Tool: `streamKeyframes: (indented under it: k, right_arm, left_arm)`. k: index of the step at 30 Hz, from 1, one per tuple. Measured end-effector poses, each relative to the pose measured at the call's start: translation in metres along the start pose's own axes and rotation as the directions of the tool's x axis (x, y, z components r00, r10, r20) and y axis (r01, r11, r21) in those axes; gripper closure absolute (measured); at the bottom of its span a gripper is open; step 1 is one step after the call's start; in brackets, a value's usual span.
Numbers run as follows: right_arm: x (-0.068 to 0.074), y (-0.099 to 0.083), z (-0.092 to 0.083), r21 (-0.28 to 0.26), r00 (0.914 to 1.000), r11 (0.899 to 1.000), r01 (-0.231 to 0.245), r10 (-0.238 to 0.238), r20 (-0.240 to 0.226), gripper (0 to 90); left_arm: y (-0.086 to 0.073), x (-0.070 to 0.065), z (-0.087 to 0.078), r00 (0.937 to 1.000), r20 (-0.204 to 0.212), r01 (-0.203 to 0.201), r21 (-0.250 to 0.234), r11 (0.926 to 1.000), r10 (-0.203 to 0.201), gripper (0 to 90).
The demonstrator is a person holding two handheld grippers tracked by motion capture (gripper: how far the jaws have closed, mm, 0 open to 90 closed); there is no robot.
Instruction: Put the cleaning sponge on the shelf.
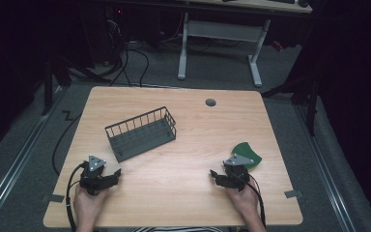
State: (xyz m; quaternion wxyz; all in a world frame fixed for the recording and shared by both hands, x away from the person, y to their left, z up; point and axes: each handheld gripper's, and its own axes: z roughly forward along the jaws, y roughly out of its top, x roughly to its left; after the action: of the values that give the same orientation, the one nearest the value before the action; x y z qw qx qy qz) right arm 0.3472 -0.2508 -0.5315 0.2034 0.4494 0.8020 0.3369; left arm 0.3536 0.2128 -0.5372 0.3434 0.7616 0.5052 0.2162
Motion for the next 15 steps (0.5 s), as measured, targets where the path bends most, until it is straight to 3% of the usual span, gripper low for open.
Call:
streamKeyframes:
  k: [15]
  right_arm:
    - [-0.0002,0.0000,-0.0001,0.004,0.9999,1.000,-0.011,0.011,0.006,31.2]
  left_arm:
    - [0.0003,-0.0001,0.0001,1.0000,0.000,0.003,0.000,1.0000,-0.003,26.5]
